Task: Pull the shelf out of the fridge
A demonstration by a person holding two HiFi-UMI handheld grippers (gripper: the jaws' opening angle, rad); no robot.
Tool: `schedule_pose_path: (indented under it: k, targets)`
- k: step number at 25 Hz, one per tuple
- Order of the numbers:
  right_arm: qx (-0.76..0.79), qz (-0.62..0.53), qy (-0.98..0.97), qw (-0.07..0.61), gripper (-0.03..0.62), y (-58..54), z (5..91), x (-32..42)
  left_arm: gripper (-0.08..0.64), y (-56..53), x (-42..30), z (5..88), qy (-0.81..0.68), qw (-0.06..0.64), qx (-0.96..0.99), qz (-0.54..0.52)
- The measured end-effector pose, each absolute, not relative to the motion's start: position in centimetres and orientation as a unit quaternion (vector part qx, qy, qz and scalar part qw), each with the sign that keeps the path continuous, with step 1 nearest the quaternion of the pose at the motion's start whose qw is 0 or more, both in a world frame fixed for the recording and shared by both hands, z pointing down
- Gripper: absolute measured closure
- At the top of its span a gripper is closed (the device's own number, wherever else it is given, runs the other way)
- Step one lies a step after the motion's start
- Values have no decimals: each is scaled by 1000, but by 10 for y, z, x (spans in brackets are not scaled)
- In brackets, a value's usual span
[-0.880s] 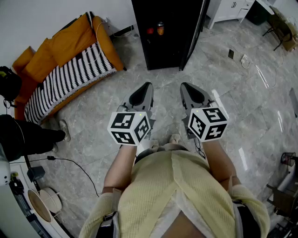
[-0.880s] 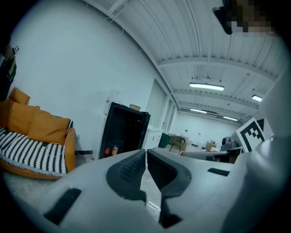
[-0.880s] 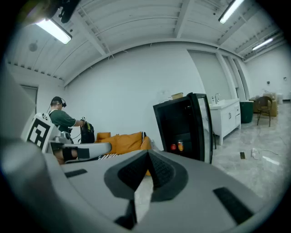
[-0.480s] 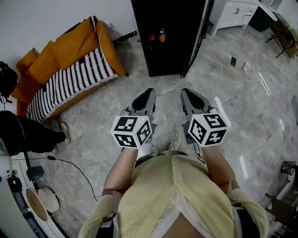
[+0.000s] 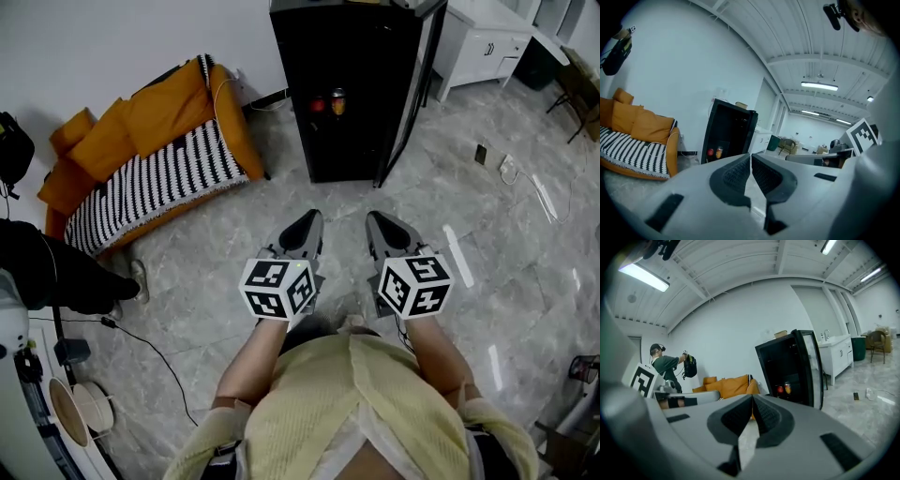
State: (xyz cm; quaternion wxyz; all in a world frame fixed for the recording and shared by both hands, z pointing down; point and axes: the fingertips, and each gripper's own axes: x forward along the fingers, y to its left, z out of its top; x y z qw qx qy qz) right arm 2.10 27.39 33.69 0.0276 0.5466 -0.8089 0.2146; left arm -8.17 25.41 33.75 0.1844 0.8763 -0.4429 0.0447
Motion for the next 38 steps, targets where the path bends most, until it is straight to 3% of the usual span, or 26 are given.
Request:
schedule_pose_path:
  k: [38]
  targets:
    - [616,224,-754,50,563,80,353,-4,528,41,-114,347,-393,211,894,31]
